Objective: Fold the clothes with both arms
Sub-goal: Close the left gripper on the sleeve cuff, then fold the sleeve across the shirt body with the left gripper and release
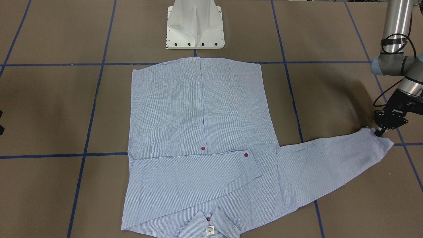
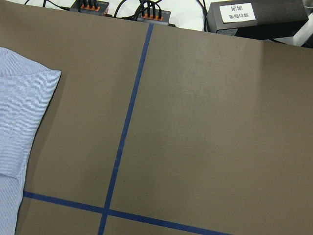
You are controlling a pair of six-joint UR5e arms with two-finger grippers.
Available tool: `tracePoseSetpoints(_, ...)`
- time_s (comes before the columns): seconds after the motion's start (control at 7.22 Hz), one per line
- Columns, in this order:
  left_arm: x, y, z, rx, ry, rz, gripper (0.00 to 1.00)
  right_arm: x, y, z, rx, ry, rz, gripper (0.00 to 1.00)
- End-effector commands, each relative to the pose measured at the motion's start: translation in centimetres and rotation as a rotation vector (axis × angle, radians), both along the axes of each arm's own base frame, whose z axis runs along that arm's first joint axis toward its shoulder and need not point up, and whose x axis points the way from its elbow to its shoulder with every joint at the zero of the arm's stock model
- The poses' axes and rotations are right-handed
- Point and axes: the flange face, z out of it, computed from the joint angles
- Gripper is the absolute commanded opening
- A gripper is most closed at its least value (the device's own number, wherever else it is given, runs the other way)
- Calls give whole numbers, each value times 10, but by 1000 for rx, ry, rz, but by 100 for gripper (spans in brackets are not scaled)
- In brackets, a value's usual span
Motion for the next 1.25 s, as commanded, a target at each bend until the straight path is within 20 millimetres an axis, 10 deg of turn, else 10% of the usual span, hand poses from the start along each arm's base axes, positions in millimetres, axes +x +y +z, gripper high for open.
tracePoseSetpoints(0.0,7,-1,-23,19,45,65,0,0,0,0,0,-2,0,100)
tracePoseSetpoints(0.28,-4,-21,-73,18,74,81,0,0,0,0,-2,-2,1,100)
tracePoseSetpoints(0.83,23,-75,-252,38,81,77,0,0,0,1,-7,-2,3,100)
tracePoseSetpoints(1.11,116,-116,-366,24,79,167,0,0,0,1,-7,-3,2,100)
